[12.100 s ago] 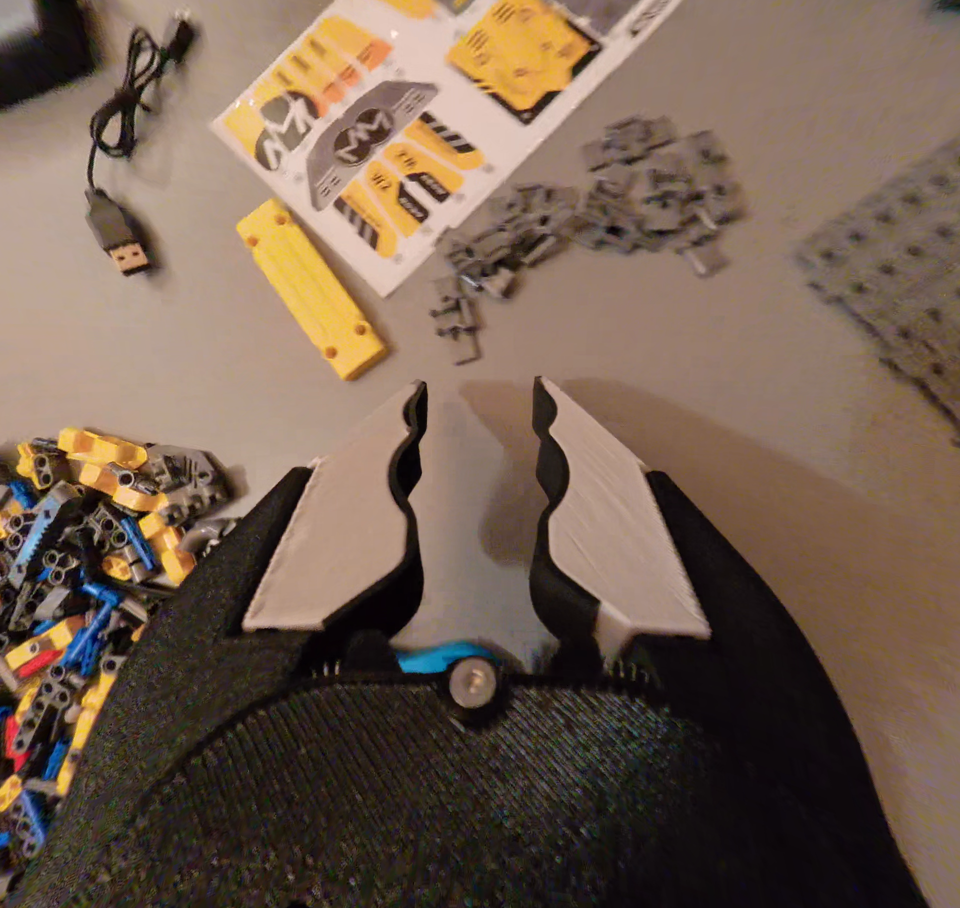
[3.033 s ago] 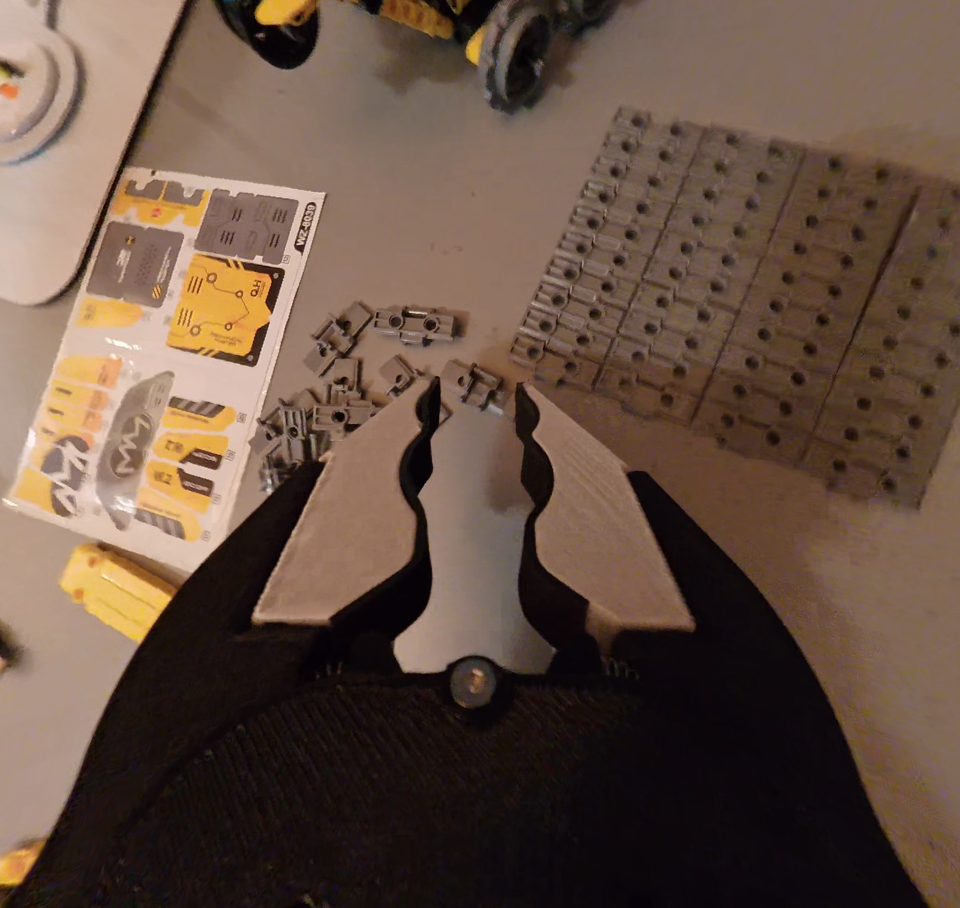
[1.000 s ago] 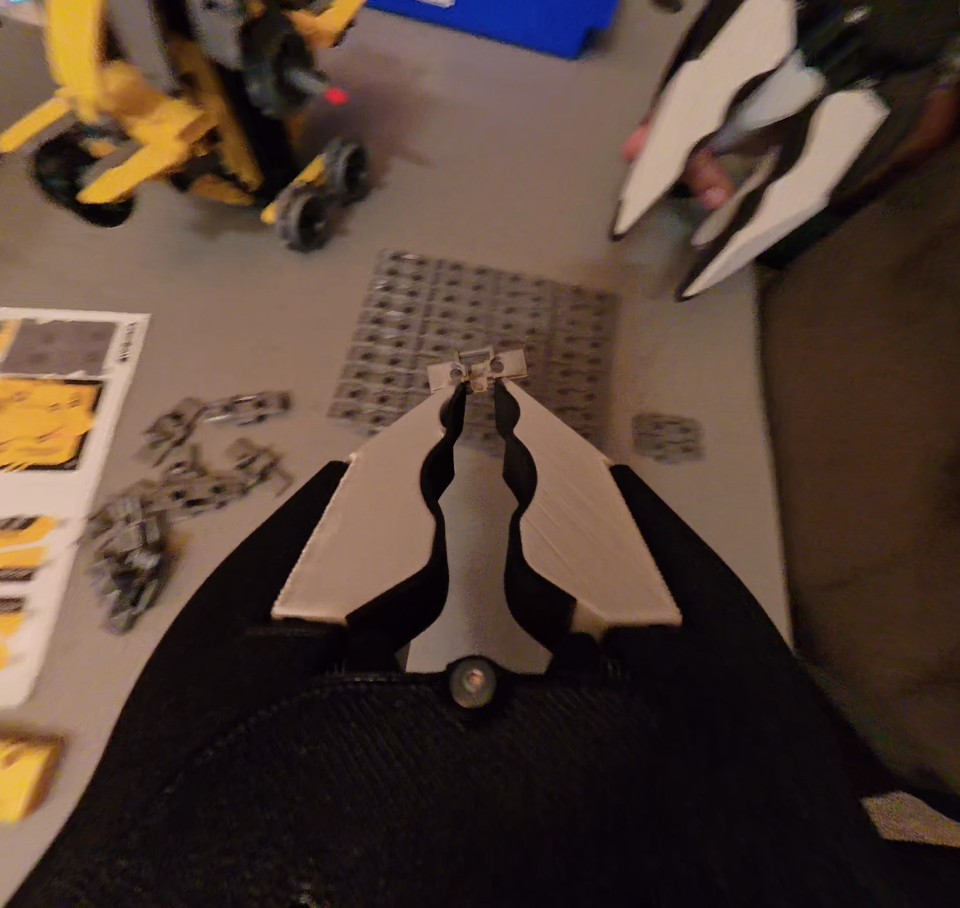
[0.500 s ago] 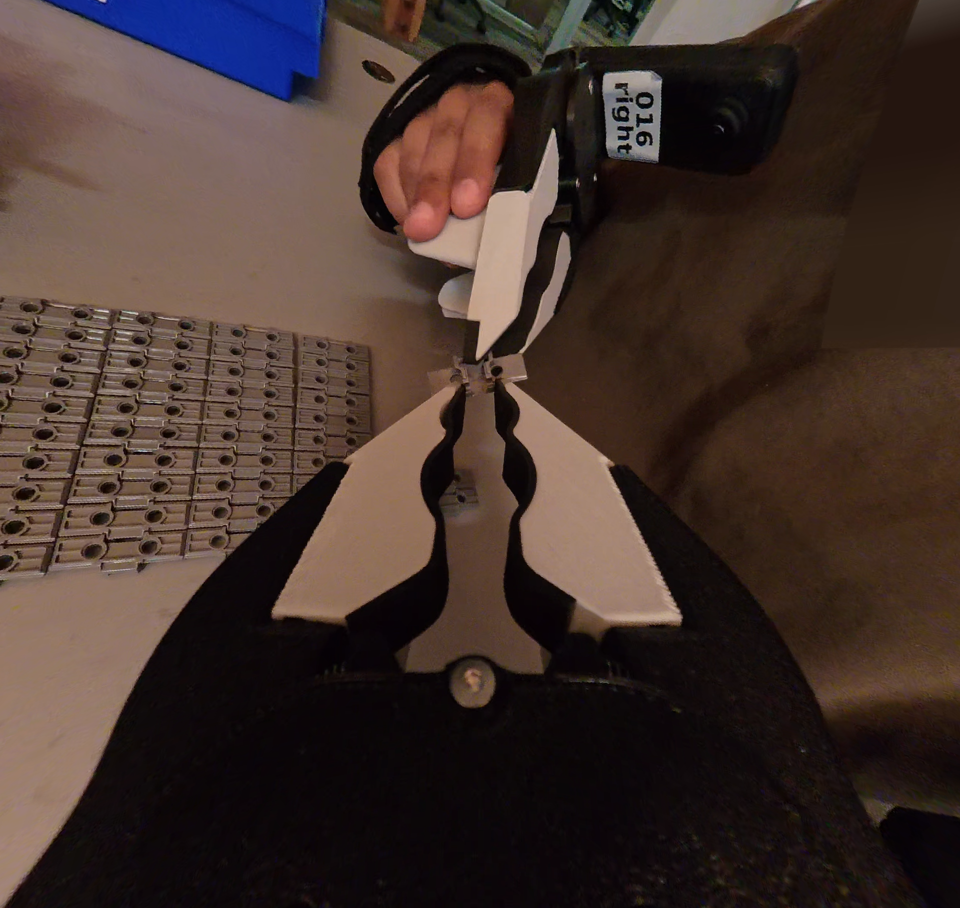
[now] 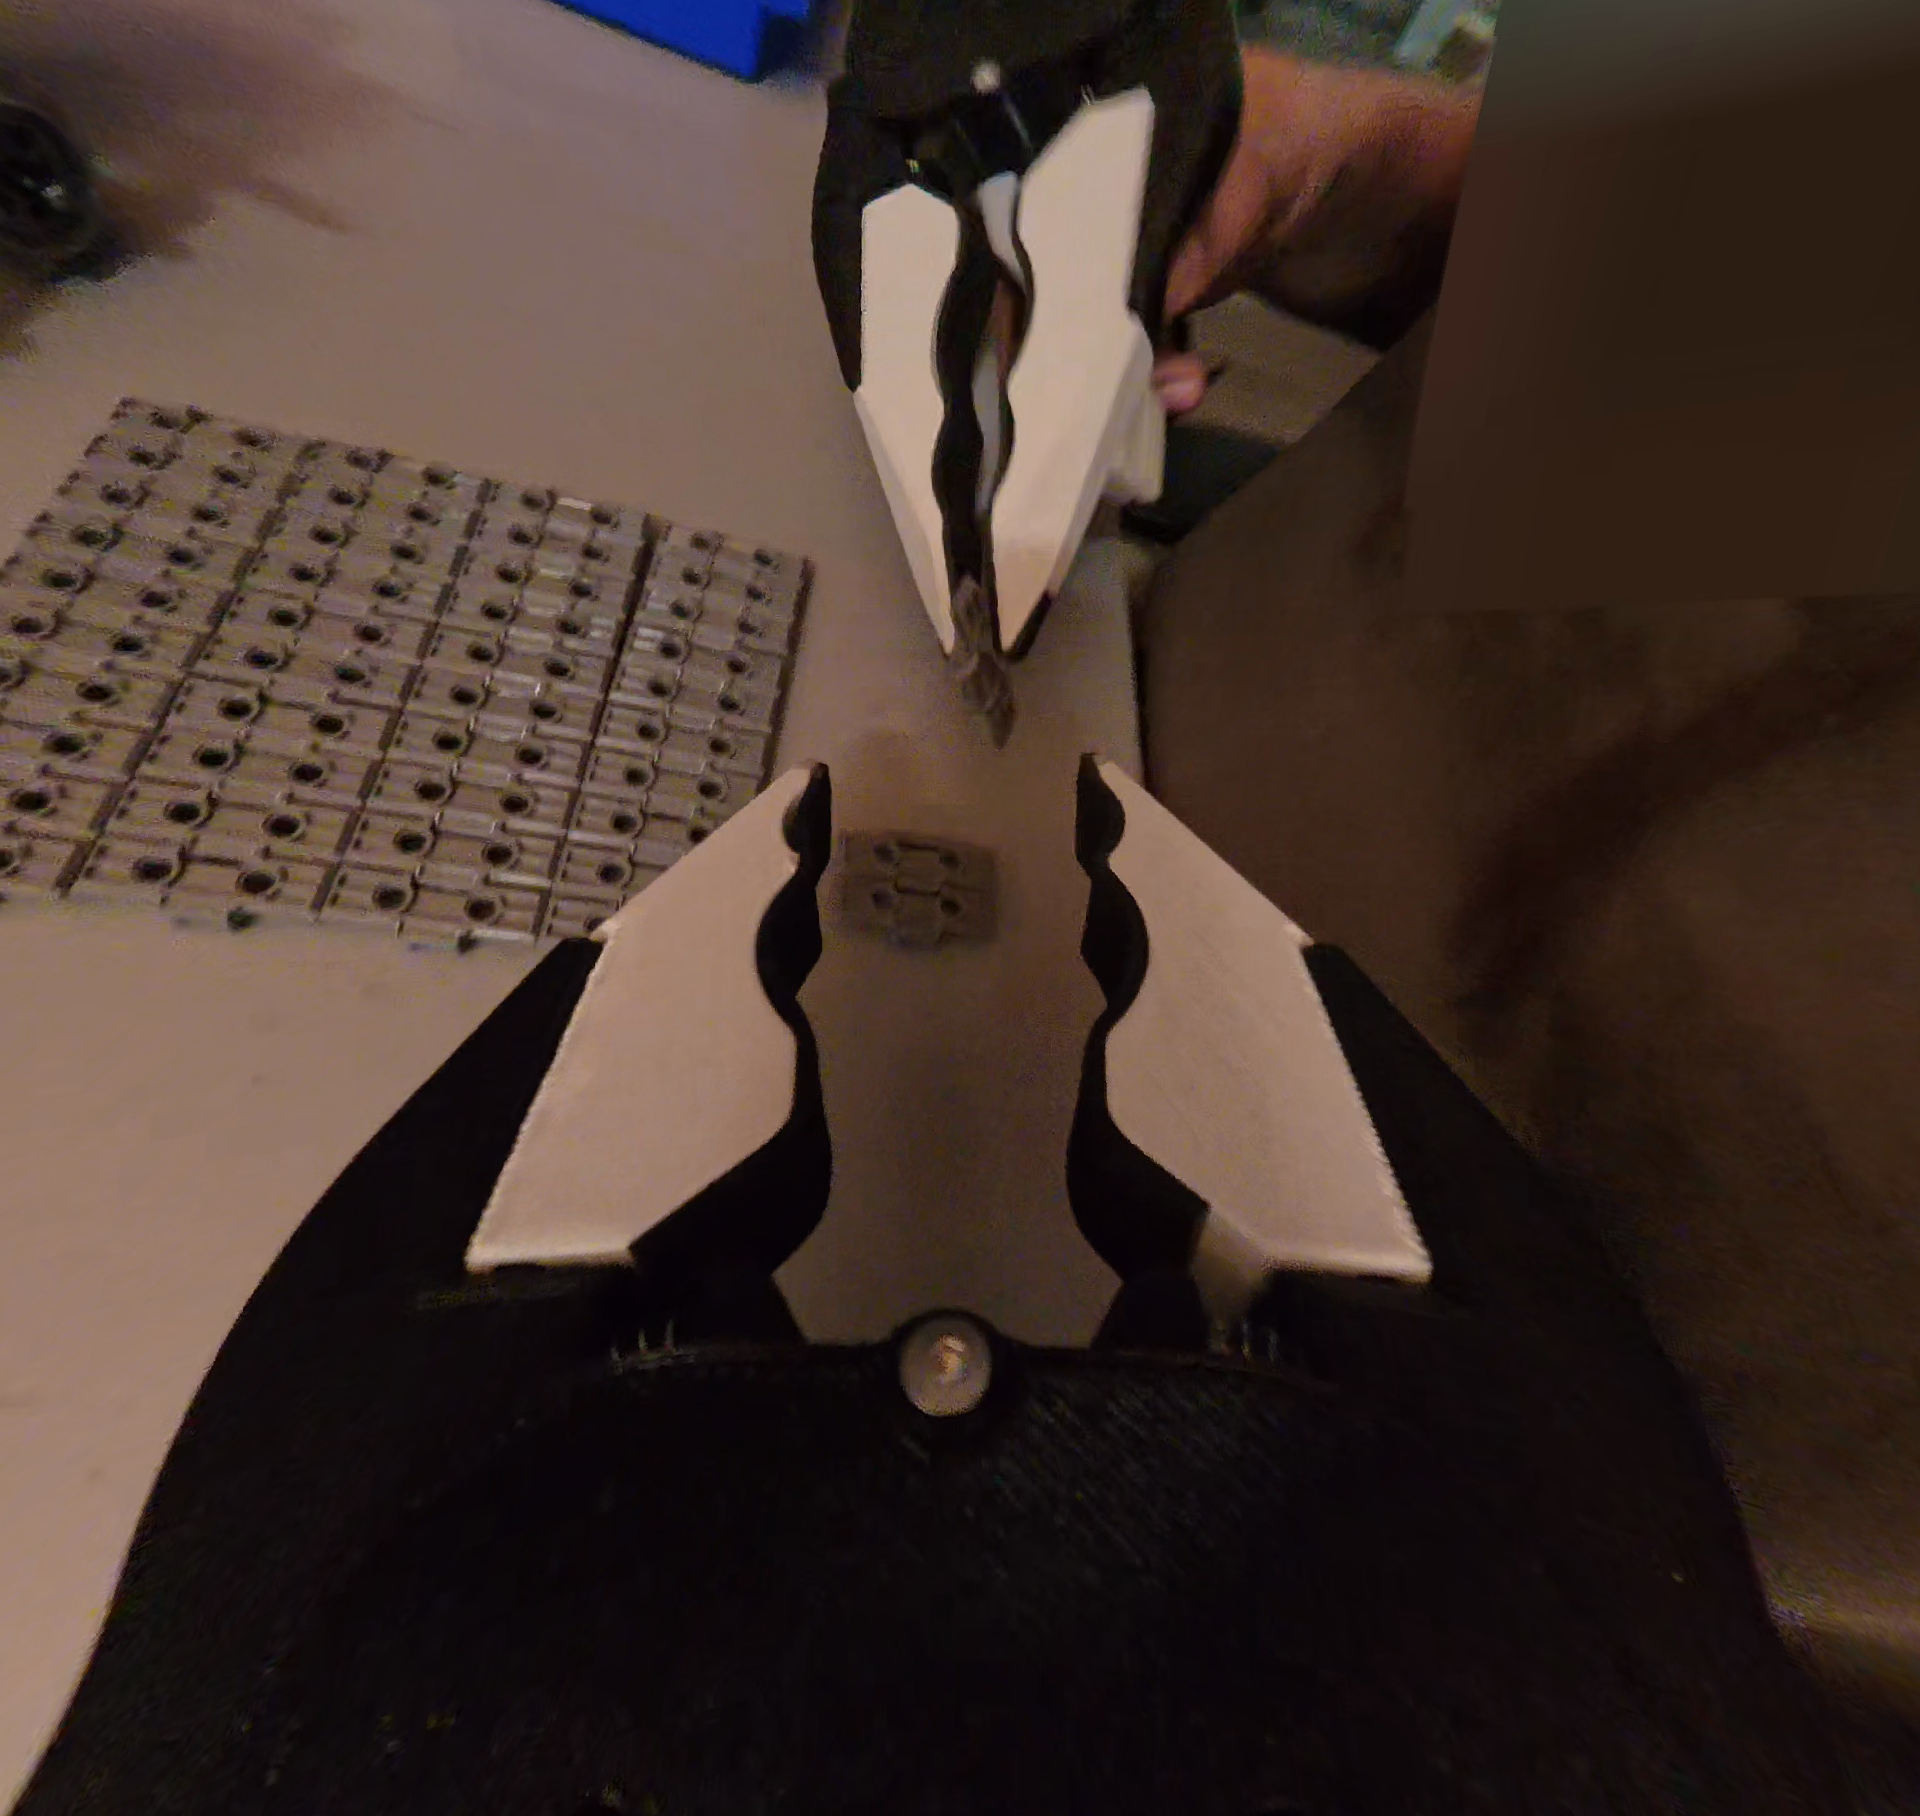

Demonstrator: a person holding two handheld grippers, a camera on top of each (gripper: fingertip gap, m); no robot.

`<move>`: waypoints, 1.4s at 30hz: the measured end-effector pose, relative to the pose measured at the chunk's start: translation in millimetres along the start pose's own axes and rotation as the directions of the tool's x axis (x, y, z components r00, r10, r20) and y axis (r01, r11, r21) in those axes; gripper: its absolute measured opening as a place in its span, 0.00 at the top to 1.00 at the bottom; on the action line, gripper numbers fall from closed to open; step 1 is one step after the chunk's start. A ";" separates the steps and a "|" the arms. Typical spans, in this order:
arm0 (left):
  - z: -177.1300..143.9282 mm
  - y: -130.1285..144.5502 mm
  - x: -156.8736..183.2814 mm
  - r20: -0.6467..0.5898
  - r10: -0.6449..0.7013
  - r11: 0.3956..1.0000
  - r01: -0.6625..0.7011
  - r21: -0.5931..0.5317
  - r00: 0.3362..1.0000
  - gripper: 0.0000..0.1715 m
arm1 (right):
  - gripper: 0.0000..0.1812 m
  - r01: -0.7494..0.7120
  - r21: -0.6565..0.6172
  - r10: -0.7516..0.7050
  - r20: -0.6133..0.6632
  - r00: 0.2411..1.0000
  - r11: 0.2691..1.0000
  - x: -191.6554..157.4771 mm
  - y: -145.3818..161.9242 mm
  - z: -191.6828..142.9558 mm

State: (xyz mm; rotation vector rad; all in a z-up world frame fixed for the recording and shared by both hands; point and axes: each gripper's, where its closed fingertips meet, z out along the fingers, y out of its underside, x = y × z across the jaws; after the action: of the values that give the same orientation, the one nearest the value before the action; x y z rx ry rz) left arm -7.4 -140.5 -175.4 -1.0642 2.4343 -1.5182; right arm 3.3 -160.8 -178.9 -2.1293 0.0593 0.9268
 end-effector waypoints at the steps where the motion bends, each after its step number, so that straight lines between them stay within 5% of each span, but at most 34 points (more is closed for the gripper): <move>1: 1.7 5.6 -2.2 0.051 0.022 1.000 -0.021 -0.012 0.998 0.72 | 0.96 -0.116 0.012 0.115 0.045 0.992 0.993 2.0 -1.1 0.8; 6: 8.5 30.5 -14.5 0.225 0.123 0.985 -0.091 -0.146 0.967 0.67 | 0.96 -0.176 -0.094 0.174 -0.034 0.984 0.980 19.7 19.3 17.7; 15: 25.2 43.6 -11.2 0.182 0.172 0.968 -0.131 -0.215 0.968 0.72 | 0.96 -0.273 -0.171 0.279 0.010 0.960 0.947 17.9 22.0 26.3; 21: 25.0 43.6 -11.7 0.193 0.176 0.967 -0.133 -0.216 0.965 0.74 | 0.82 -0.215 -0.214 0.211 -0.039 0.977 0.953 18.1 20.2 16.6; 27: 24.8 43.3 -11.9 0.188 0.164 0.970 -0.123 -0.212 0.968 0.74 | 0.77 0.146 -0.202 -0.176 -0.139 0.975 0.968 14.5 3.6 4.9; 32: 24.6 42.9 -13.5 0.195 0.156 0.971 -0.115 -0.210 0.968 0.76 | 0.80 0.491 -0.314 -0.569 -0.248 0.784 0.813 19.4 0.5 11.3; 42: 24.5 42.6 -14.1 0.195 0.151 0.972 -0.110 -0.208 0.969 0.77 | 0.77 0.537 -0.394 -0.642 -0.216 0.735 0.746 27.0 12.4 24.3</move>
State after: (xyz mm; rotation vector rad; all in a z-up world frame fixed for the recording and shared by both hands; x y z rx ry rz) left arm -8.5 -139.4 -226.5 -1.0121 2.4863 -1.0854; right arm 4.4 -145.7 -214.2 -2.3430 -0.6132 0.1762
